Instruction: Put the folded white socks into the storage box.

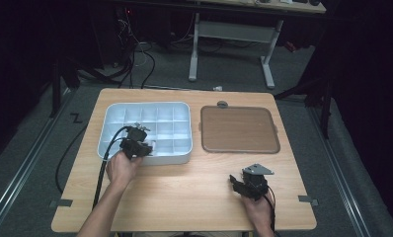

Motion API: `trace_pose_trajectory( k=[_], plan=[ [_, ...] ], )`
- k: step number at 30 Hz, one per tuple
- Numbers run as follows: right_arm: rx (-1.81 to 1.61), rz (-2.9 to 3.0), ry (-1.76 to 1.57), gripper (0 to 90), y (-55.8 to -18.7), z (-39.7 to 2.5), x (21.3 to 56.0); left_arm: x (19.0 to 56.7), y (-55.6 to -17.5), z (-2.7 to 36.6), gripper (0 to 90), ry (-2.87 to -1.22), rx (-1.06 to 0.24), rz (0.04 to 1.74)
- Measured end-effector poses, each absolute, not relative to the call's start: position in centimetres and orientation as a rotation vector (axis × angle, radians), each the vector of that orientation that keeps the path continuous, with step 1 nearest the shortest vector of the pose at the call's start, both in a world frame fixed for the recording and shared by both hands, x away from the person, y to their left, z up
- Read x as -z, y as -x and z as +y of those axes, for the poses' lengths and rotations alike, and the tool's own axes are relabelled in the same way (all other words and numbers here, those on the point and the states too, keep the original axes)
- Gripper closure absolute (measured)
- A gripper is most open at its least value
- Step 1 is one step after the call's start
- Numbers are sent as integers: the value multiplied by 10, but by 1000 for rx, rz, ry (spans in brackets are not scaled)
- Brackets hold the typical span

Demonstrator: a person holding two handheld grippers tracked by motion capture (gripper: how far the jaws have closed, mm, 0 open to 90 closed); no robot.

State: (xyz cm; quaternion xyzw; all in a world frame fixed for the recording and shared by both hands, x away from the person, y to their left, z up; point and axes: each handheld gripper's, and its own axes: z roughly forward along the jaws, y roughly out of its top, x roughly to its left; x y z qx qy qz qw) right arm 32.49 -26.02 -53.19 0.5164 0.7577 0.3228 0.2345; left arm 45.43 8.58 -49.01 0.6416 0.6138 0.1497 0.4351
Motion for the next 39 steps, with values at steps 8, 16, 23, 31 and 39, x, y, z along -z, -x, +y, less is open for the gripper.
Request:
trace_pose_trajectory(
  k=[8,16,23,31,39],
  plan=[
    [-886,2079,-1417,425,-325,-260,532,484,-452,88,665,-1543,-352,1512],
    [-886,2079,-1417,425,-325,-260,532,472,-446,95,568,-1467,-339,1469],
    [-886,2080,-1417,425,-325,-260,532,460,-440,103,507,-1413,-318,1445],
    [-887,2079,-1420,424,-325,-260,532,448,-432,117,464,-1342,-306,1415],
    [-887,2079,-1420,424,-325,-260,532,438,-422,127,435,-1306,-301,1387]
  ],
)
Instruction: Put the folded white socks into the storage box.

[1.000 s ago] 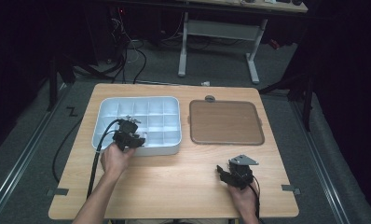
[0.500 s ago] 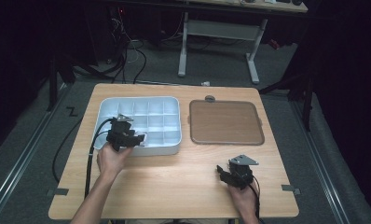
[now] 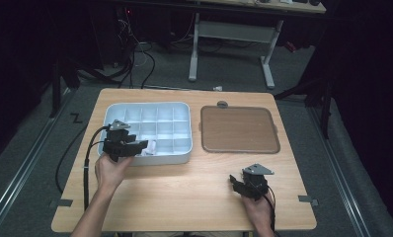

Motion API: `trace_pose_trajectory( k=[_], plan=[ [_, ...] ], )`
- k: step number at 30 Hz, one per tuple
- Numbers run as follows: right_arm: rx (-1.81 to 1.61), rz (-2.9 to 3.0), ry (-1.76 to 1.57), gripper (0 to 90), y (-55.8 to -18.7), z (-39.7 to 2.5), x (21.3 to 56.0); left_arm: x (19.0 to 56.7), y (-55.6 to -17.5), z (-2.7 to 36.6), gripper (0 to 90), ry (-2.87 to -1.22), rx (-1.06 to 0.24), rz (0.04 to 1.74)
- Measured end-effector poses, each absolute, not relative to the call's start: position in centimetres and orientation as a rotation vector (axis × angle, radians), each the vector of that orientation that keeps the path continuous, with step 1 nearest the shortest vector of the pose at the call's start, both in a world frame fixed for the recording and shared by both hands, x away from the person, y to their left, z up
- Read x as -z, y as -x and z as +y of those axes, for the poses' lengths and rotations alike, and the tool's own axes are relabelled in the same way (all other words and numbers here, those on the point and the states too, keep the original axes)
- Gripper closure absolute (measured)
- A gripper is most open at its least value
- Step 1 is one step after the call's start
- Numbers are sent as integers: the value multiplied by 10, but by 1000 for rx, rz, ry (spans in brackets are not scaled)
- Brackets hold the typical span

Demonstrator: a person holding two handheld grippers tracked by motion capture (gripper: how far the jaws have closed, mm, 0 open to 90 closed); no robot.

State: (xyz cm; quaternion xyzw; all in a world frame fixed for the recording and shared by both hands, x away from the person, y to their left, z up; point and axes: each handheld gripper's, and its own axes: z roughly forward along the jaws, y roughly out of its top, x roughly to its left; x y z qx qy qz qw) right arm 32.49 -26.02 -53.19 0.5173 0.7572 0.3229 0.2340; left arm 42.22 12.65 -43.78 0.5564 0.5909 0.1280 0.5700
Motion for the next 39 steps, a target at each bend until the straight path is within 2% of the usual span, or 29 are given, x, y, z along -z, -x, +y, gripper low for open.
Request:
trace_pose_trajectory(
  k=[12,39],
  plan=[
    [-886,2079,-1420,425,-325,-260,532,424,-407,142,411,-1238,-311,1358],
    [-886,2077,-1421,426,-325,-260,532,432,-370,178,368,-1128,-284,1375]
  ],
)
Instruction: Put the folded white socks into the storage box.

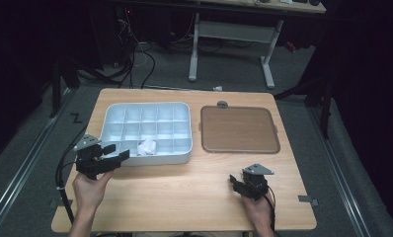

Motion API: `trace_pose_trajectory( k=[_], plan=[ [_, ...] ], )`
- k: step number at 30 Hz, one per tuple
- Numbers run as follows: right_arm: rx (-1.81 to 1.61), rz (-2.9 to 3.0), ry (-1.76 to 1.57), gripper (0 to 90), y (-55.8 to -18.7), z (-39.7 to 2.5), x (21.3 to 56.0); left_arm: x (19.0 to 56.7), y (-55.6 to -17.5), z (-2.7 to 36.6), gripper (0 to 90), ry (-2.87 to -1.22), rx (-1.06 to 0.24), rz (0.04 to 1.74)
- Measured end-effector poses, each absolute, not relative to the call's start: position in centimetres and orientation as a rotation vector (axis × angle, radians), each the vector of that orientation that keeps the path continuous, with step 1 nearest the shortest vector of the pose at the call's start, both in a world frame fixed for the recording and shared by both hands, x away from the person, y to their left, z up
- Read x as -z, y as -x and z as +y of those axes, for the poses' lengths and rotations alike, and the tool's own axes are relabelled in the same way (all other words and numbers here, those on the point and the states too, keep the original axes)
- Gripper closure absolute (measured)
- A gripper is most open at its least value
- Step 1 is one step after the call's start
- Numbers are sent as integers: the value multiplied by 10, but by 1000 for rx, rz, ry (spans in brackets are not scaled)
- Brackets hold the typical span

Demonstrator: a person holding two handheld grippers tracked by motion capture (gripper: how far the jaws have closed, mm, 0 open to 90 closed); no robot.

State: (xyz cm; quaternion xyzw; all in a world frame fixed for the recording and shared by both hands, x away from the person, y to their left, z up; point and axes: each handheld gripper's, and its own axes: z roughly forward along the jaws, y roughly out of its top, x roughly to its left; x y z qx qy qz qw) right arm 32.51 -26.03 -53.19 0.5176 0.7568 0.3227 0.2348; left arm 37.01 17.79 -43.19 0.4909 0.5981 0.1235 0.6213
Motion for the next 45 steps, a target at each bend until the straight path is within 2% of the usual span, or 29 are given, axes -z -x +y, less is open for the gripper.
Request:
trace_pose_trajectory(
  k=[18,45],
  plan=[
    [-886,2077,-1420,426,-325,-260,532,438,-344,177,364,-1113,-268,1360],
    [-886,2077,-1421,426,-325,-260,532,457,-330,176,357,-1109,-224,1375]
  ],
)
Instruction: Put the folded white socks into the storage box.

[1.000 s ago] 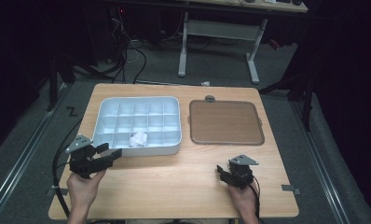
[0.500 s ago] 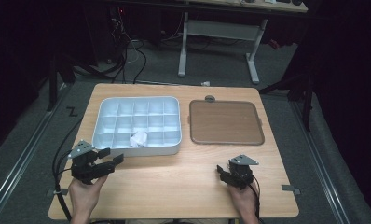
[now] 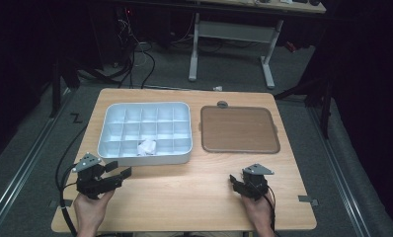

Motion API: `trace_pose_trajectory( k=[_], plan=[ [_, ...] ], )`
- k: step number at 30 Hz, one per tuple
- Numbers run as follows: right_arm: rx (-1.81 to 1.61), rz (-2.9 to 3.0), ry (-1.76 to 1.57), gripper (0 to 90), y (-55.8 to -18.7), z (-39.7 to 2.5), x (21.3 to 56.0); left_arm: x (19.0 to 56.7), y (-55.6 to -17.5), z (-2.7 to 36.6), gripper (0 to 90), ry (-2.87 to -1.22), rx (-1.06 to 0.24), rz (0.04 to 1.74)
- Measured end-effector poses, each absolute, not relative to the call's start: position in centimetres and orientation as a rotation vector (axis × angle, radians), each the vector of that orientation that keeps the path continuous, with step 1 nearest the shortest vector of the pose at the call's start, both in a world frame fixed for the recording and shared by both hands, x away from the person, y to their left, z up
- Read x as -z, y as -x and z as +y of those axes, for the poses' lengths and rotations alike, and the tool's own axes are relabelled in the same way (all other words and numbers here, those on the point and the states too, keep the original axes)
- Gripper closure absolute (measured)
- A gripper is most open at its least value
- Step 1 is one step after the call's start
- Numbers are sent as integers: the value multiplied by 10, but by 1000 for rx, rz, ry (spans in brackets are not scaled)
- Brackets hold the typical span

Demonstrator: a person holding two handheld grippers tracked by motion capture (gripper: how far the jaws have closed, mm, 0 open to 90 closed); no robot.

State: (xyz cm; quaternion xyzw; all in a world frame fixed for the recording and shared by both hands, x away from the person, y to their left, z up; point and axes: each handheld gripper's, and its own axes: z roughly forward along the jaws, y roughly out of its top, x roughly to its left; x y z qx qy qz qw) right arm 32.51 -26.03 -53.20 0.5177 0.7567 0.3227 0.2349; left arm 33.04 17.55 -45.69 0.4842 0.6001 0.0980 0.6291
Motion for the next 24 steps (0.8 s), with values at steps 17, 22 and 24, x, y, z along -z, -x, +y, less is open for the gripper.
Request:
trace_pose_trajectory(
  k=[17,22,24],
  plan=[
    [-884,2077,-1420,425,-325,-260,532,475,-331,167,358,-1139,-172,1373],
    [-884,2077,-1420,426,-325,-260,532,479,-332,164,356,-1143,-162,1375],
    [-884,2077,-1418,425,-325,-260,532,480,-332,162,356,-1145,-161,1372]
  ],
)
